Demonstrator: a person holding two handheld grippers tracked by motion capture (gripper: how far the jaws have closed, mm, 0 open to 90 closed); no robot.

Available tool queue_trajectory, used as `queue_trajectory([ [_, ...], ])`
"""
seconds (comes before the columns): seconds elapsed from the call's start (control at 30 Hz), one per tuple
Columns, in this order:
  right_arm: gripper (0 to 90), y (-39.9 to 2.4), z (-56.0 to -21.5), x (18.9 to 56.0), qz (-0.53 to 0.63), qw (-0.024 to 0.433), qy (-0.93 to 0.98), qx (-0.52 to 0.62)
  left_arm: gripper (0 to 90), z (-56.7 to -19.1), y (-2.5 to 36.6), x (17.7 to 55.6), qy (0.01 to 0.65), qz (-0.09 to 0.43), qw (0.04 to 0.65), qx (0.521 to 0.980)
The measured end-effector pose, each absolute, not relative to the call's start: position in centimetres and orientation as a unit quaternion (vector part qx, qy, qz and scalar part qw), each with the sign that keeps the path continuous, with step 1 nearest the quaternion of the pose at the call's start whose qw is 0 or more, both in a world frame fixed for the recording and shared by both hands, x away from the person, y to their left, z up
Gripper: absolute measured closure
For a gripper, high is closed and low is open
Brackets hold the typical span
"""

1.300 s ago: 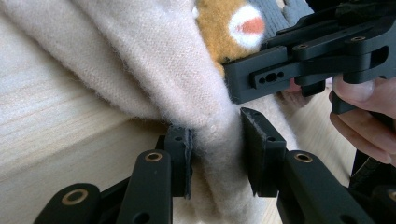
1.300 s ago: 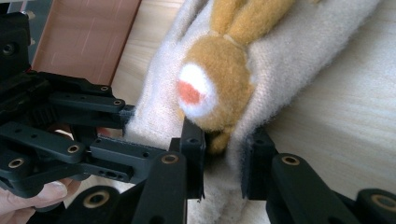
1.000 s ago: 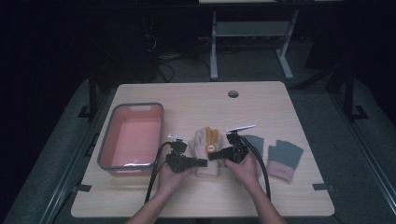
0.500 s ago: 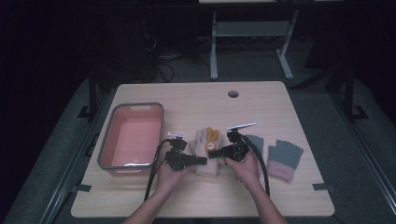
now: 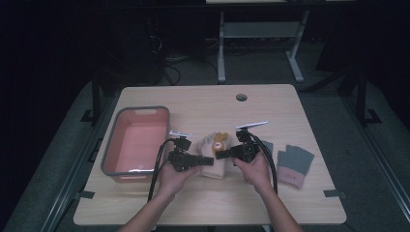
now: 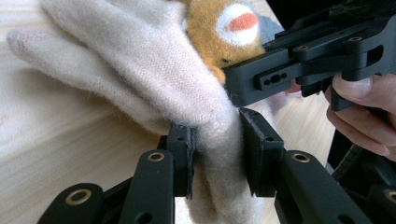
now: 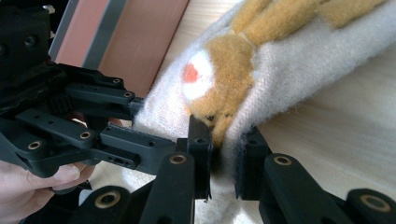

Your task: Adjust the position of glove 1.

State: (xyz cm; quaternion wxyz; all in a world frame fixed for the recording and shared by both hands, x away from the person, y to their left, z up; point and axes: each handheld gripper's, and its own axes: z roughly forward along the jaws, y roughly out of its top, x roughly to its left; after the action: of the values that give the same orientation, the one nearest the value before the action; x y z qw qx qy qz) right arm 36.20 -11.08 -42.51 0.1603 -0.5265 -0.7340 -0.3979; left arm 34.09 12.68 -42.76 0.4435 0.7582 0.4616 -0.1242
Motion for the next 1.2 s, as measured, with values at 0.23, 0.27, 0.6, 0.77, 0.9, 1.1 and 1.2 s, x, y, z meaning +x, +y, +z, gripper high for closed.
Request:
queue_trajectory([
  [0.23,79.4,-11.3,-41.4,36.3,-0.407,0.158,-0.732,-0.523,67.3,-41.6,12.7,34.3,0.454,-0.121,0.453,0.758],
  [0.27,79.4,-11.4,-41.1,36.3,-0.41,0.159,-0.73,-0.523,67.3,-41.4,12.7,34.3,0.453,-0.119,0.457,0.757],
  [0.6,79.6,-11.3,-39.7,36.6,-0.422,0.16,-0.727,-0.518,67.3,-39.9,13.2,34.8,0.446,-0.12,0.466,0.755],
  [0.77,79.7,-11.2,-39.1,37.1,-0.424,0.157,-0.728,-0.516,67.4,-39.2,13.4,35.2,0.444,-0.117,0.473,0.752],
  [0.9,79.7,-11.0,-38.5,37.3,-0.431,0.158,-0.726,-0.513,67.5,-38.5,13.7,35.4,0.442,-0.113,0.475,0.753],
  [1.1,79.7,-10.5,-37.4,37.8,-0.439,0.161,-0.723,-0.509,67.5,-37.2,14.4,35.7,0.434,-0.104,0.482,0.754],
  [1.2,79.6,-10.2,-36.7,38.0,-0.443,0.159,-0.723,-0.505,67.5,-36.6,14.9,35.9,0.431,-0.101,0.486,0.753],
])
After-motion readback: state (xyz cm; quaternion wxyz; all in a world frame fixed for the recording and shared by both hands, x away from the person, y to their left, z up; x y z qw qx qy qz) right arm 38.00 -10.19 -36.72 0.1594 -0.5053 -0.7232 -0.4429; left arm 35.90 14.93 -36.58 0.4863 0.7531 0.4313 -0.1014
